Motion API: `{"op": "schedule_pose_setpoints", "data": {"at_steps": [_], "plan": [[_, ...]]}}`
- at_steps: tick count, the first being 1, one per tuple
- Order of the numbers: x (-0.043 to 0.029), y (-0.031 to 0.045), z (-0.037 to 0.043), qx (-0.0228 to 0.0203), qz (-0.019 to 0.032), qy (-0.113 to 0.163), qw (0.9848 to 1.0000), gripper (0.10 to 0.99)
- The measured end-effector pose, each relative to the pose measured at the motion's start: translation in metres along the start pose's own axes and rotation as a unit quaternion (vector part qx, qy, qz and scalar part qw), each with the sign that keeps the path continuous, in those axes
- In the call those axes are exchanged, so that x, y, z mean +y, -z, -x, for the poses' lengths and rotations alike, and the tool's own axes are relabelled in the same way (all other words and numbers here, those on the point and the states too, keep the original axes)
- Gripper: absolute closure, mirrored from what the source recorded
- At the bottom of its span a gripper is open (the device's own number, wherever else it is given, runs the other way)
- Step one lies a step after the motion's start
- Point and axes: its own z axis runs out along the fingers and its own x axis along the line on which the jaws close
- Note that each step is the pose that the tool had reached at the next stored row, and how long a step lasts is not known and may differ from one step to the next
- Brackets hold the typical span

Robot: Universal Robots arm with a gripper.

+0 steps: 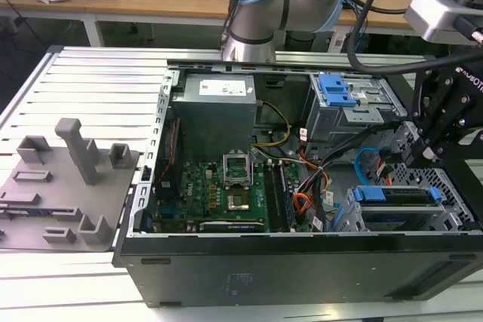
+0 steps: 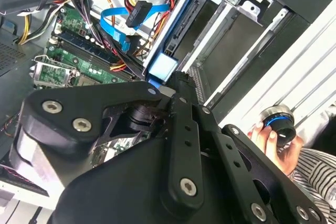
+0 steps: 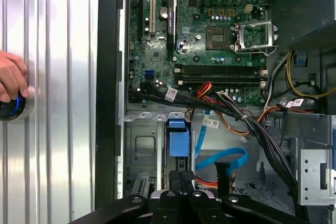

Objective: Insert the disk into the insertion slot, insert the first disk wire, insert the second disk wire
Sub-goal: 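Insert the disk into the insertion slot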

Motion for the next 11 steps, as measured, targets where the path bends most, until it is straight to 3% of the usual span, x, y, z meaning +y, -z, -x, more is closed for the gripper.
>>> {"op": "schedule_pose_setpoints", "data": {"at_steps": [11], "plan": [[-0.0012, -0.0108, 0.0, 0.0, 0.0, 0.0, 1.0, 0.98]]}}
